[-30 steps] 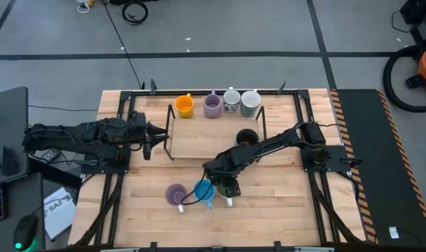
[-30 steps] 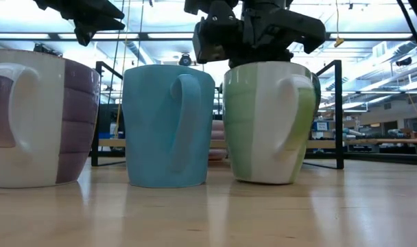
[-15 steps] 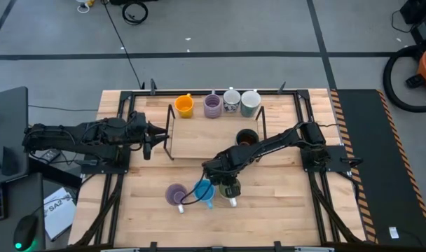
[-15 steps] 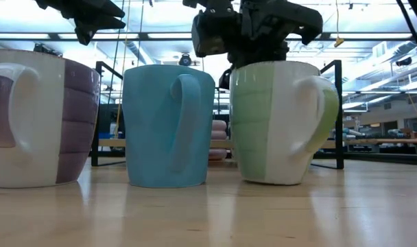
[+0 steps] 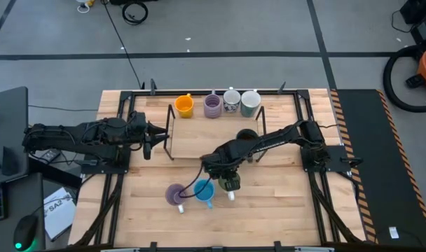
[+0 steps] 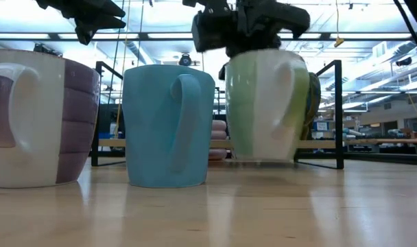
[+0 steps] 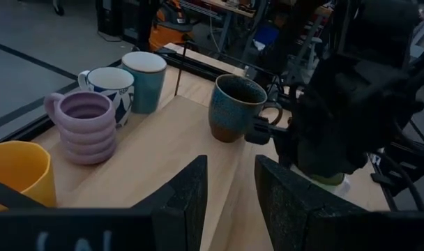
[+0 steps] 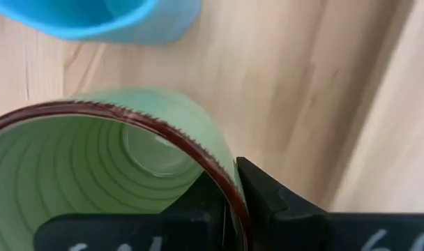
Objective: Place coffee mugs
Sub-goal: Put the green mug on the shelf
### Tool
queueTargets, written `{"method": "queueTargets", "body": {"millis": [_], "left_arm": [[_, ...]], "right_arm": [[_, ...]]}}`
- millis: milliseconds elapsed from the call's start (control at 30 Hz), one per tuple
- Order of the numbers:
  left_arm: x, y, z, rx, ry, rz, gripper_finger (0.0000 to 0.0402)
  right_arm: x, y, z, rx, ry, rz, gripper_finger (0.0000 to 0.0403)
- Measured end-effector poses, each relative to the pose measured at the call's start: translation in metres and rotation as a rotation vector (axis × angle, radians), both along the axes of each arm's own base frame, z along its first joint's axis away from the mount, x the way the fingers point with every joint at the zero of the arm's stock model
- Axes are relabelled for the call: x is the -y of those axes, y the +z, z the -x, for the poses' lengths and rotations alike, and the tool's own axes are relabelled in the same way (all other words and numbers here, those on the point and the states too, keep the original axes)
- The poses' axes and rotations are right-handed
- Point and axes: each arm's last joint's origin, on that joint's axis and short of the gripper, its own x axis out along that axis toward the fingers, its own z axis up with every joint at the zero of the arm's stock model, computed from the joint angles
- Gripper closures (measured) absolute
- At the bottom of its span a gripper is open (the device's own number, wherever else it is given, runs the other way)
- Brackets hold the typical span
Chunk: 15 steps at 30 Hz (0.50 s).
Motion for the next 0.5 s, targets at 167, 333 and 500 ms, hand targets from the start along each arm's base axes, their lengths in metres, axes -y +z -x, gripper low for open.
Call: {"method": "queueTargets", "body": {"millis": [167,333,500], "left_arm": [[0.0,0.0,0.0,0.004,0.0,0.001,0.0276],[0.0,0.0,0.0,0.004,0.001,0.002,0.0276],[0.0,0.0,0.0,0.005,0.012,0.0,0.0276]], "right_arm": [[0.008,0.016,-0.004,0.026,0.039,0.037,0.037],[0.021,0.028,-0.007,0.043,0.049,0.073,0.037],[0.034,0.038,-0.011,0.077,0.062,0.11,0.0369]]}}
